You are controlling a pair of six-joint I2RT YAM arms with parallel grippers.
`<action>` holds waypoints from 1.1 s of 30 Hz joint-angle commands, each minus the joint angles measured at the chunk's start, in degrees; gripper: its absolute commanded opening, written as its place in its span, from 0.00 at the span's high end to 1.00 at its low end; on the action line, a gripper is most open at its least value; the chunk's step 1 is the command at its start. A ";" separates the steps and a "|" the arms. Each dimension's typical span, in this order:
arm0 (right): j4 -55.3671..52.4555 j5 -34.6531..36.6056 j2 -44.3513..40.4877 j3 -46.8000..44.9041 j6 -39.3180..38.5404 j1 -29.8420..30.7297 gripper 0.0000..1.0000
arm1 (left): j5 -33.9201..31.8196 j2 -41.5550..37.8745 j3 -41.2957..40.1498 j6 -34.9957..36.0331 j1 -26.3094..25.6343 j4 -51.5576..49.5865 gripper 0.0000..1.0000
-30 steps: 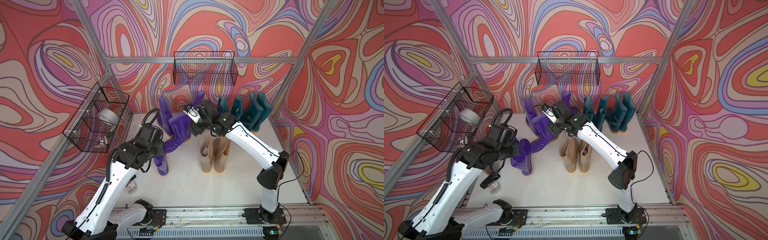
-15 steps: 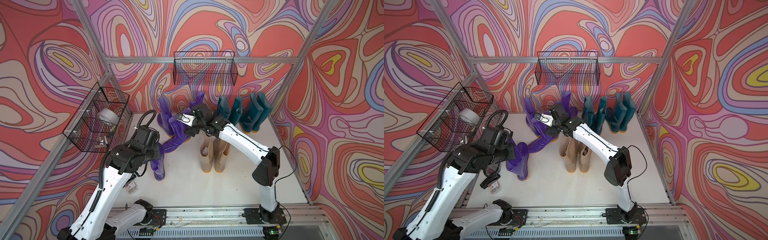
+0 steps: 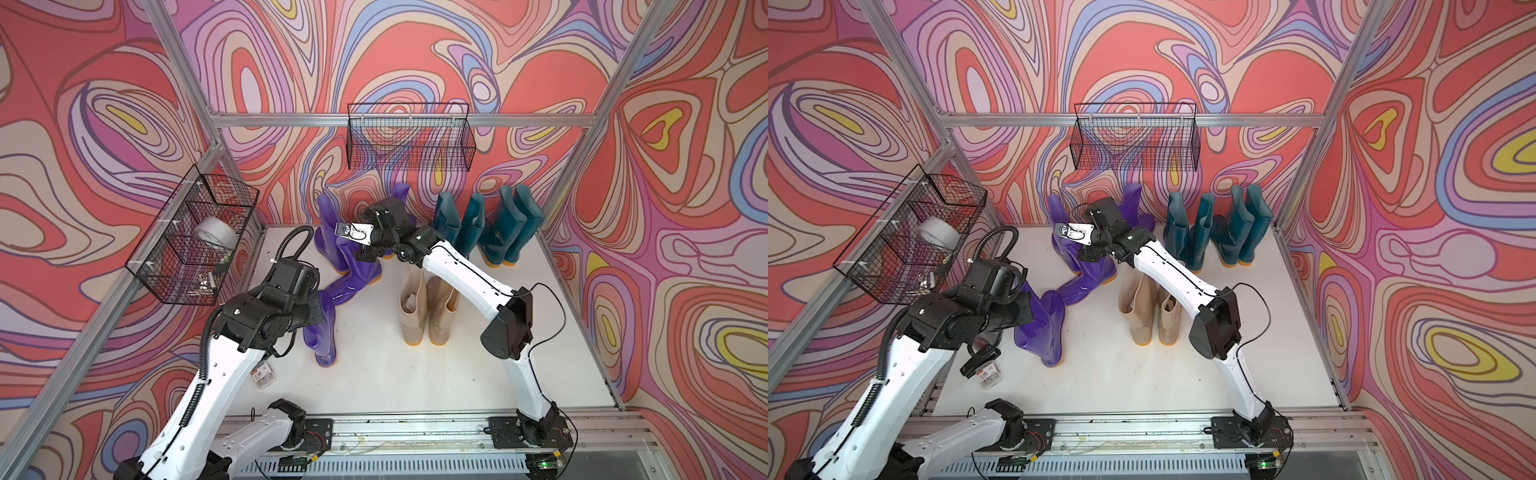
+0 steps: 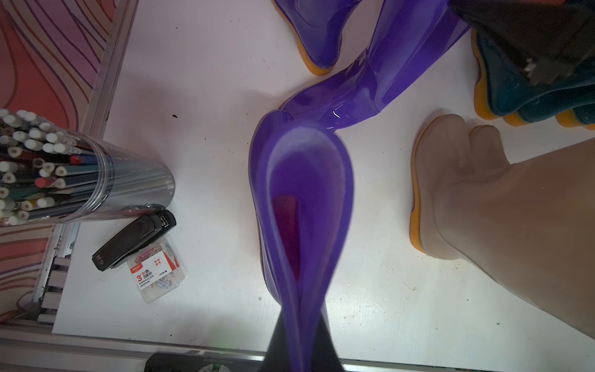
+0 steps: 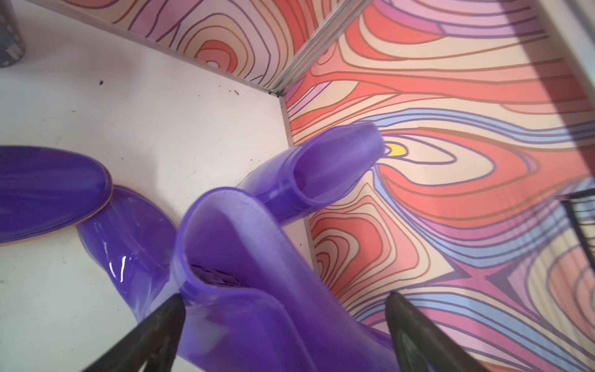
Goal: Match and arrange rain boots in pairs
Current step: Pair a pair of rain boots at the center of the board.
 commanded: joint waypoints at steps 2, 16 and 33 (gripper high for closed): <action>-5.77 -4.95 0.86 1.94 -2.64 -0.56 0.02 | -0.29 -1.05 0.28 -0.20 0.11 2.36 1.00; -8.02 -4.18 -0.96 -1.07 -1.01 -1.19 0.59 | 0.98 0.44 1.37 0.38 0.14 3.67 1.00; 8.87 15.60 -4.26 0.35 22.08 9.71 1.00 | -0.94 -1.31 2.70 0.28 0.20 3.69 1.00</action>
